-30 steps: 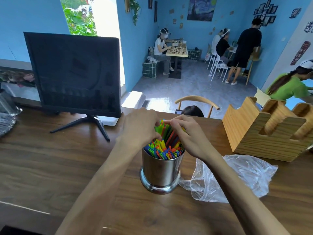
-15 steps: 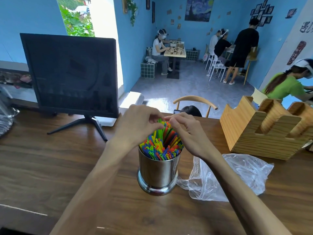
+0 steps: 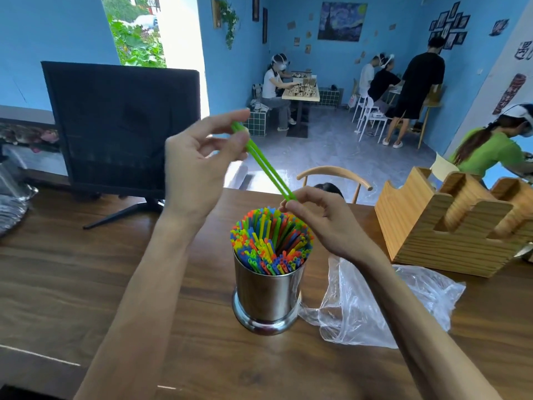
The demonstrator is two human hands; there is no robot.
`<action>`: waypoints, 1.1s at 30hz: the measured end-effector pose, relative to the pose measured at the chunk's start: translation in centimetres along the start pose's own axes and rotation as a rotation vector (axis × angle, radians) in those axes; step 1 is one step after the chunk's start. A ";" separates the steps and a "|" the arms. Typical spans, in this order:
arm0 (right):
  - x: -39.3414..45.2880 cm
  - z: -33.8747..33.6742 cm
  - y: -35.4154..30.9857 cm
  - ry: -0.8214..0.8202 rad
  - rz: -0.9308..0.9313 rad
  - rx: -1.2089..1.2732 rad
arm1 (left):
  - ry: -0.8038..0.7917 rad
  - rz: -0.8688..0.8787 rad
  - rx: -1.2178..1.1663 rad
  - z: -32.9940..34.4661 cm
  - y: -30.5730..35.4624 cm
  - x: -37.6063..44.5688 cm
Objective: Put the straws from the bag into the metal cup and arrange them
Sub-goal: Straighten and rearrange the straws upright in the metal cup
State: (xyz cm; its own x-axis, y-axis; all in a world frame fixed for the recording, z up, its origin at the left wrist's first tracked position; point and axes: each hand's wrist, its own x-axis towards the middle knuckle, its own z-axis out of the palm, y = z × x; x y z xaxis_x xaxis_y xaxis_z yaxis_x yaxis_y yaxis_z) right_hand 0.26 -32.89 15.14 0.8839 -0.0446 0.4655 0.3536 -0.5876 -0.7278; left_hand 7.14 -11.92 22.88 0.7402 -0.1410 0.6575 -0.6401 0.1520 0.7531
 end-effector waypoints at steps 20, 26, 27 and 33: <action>2.6 -3.6 -4.7 0.405 0.074 0.620 | -0.413 -0.312 0.250 0.4 -4.4 -4.8; 2.0 -1.4 -4.4 0.436 -0.155 0.245 | -0.540 -0.374 0.328 -0.9 -5.1 -4.1; 1.7 -1.0 -4.0 0.430 -0.143 0.204 | -0.495 -0.380 0.315 -1.4 -5.2 -3.8; -0.7 1.7 -0.9 0.319 -0.062 -0.073 | -0.413 -0.283 0.428 -1.6 -5.9 -3.3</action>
State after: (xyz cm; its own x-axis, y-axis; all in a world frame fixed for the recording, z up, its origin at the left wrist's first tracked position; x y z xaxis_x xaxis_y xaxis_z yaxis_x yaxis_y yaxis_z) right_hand -0.13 -30.92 14.60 0.7169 -0.2507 0.6505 0.3709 -0.6529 -0.6604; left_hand 8.79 -10.81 16.22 0.8063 -0.4954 0.3232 -0.5212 -0.3369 0.7841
